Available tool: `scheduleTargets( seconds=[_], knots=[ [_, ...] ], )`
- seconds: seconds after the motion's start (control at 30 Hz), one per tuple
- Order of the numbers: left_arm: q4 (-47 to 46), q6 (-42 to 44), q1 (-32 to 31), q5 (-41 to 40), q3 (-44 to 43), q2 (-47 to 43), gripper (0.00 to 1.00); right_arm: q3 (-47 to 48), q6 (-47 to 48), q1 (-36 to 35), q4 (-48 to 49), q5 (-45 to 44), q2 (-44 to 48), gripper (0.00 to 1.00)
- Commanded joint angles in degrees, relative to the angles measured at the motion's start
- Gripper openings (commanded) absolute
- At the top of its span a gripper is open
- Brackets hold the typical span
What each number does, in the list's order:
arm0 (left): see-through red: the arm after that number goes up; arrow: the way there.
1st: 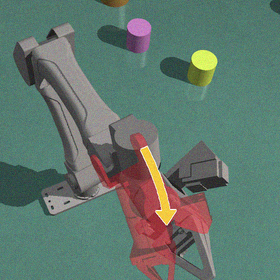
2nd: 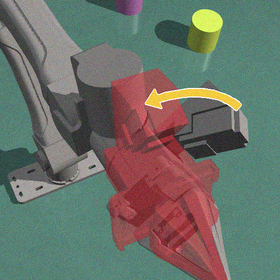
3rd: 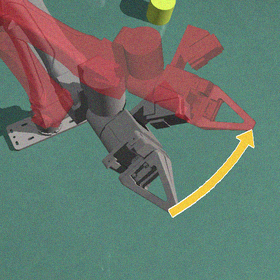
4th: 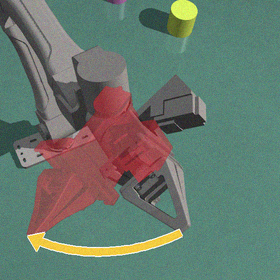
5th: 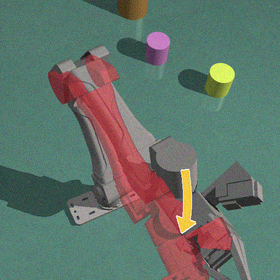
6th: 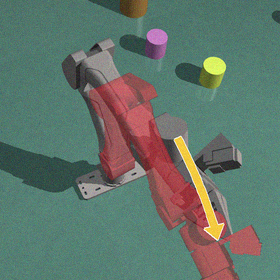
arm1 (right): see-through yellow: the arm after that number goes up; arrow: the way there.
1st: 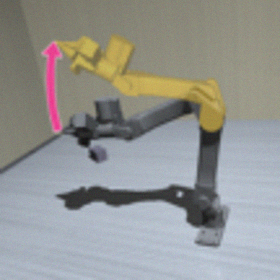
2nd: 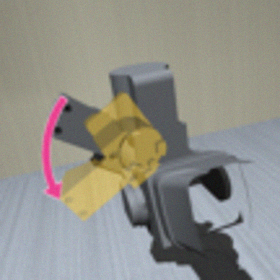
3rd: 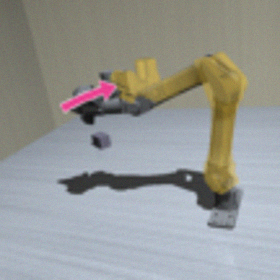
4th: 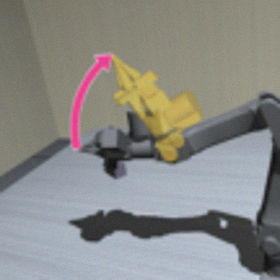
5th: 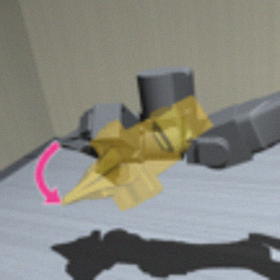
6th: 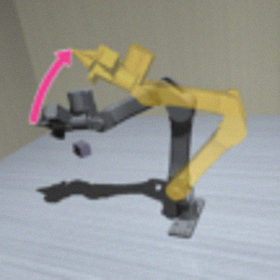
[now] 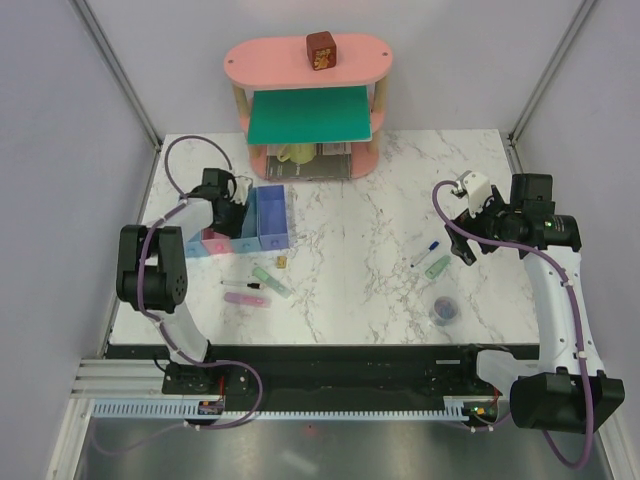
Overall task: Sort the stationery into containers
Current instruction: Move the storage box to the center of the board.
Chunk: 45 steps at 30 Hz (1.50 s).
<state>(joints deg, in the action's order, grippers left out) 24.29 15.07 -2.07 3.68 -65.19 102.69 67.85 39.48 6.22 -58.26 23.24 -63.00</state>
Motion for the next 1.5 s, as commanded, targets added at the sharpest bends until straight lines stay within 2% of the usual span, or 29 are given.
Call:
scheduleTargets(
  seconds=[0.0,0.17,0.43,0.83,1.13,1.27,1.47],
  knots=[
    [-1.09,3.56,-4.61,2.12,-2.57,-1.54,0.40,0.79,-0.64,0.11,0.60,1.10,1.21,0.98],
    [-0.92,2.60,-10.22,1.42,-8.89,3.28,0.40,-0.97,-0.55,0.11,0.78,0.84,2.97,0.98],
    [-0.21,-1.88,-14.63,1.68,-19.44,12.96,0.40,-4.31,0.59,0.11,1.13,-0.30,5.52,0.98],
    [1.36,-8.12,-20.52,2.20,-26.47,20.52,0.38,-4.84,1.21,0.11,1.22,-1.27,6.14,0.98],
    [5.06,-18.93,-21.93,5.99,-31.83,23.43,0.32,-5.80,1.65,0.11,1.31,-1.10,6.93,0.98],
    [5.76,-25.33,-22.10,5.72,-33.07,24.83,0.26,-5.80,1.74,0.11,1.31,-1.01,7.19,0.98],
    [5.85,-29.13,-23.42,6.42,-33.16,25.98,0.21,-6.42,1.91,0.11,1.31,-0.75,7.63,0.98]
  ],
)
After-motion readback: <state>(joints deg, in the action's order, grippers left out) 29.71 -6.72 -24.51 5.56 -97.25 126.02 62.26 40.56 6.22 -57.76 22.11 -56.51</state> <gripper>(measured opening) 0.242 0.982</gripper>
